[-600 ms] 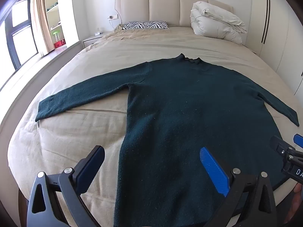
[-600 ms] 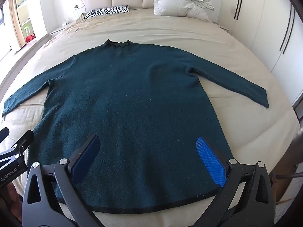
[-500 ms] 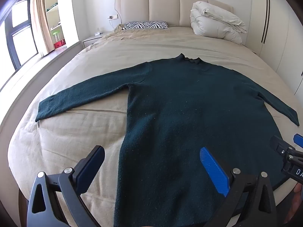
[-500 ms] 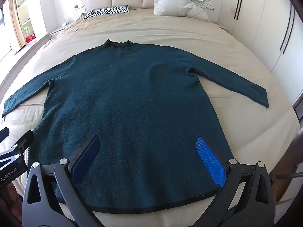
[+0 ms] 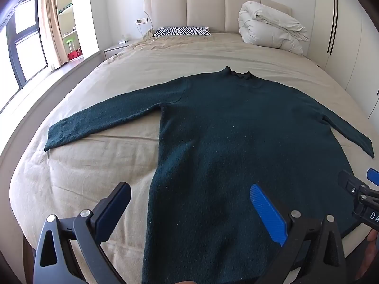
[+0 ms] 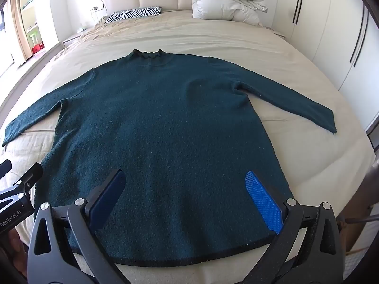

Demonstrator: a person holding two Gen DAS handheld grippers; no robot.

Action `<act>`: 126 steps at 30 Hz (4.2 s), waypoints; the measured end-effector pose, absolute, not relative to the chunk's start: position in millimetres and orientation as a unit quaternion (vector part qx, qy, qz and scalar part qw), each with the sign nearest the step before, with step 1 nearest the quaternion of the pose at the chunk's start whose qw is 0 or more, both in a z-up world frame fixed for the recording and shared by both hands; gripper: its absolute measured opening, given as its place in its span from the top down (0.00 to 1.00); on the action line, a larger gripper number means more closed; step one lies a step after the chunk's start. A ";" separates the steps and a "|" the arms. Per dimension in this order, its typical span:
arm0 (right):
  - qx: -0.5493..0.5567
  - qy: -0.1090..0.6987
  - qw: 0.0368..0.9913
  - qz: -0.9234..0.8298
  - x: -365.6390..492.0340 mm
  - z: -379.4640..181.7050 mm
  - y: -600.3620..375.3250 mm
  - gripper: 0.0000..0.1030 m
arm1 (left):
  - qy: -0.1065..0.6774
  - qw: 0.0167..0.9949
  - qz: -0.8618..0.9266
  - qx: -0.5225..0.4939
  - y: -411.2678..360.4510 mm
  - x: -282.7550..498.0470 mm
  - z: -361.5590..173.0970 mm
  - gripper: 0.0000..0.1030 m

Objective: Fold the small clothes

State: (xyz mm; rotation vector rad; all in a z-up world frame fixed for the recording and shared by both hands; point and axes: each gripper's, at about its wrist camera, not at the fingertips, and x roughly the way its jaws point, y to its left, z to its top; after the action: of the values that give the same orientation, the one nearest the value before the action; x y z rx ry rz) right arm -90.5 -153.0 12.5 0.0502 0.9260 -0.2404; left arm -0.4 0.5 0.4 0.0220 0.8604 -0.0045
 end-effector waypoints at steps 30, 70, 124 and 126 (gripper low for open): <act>0.024 0.445 0.888 -0.114 -91.3 16.4 -152.6 0.00 | 0.418 0.909 -0.003 0.011 -1.4 -2.4 -0.9 0.00; 0.026 0.446 0.888 -0.113 -92.7 11.6 -149.8 0.00 | 0.420 0.908 -0.006 0.009 0.5 -2.2 -4.8 0.00; 0.148 0.313 0.937 0.040 -35.5 75.9 -82.4 0.06 | 0.253 0.729 0.100 -0.628 375.7 57.2 -114.1 0.25; 0.152 0.319 0.934 0.041 -32.0 72.5 -81.6 0.08 | 0.229 0.716 0.115 -0.650 379.6 57.3 -122.8 0.25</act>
State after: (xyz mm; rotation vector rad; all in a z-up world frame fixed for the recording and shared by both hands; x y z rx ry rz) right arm -32.0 -81.6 72.5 0.3116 0.6533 0.0846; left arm 57.3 379.6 -122.8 -1.4385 0.5074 0.2541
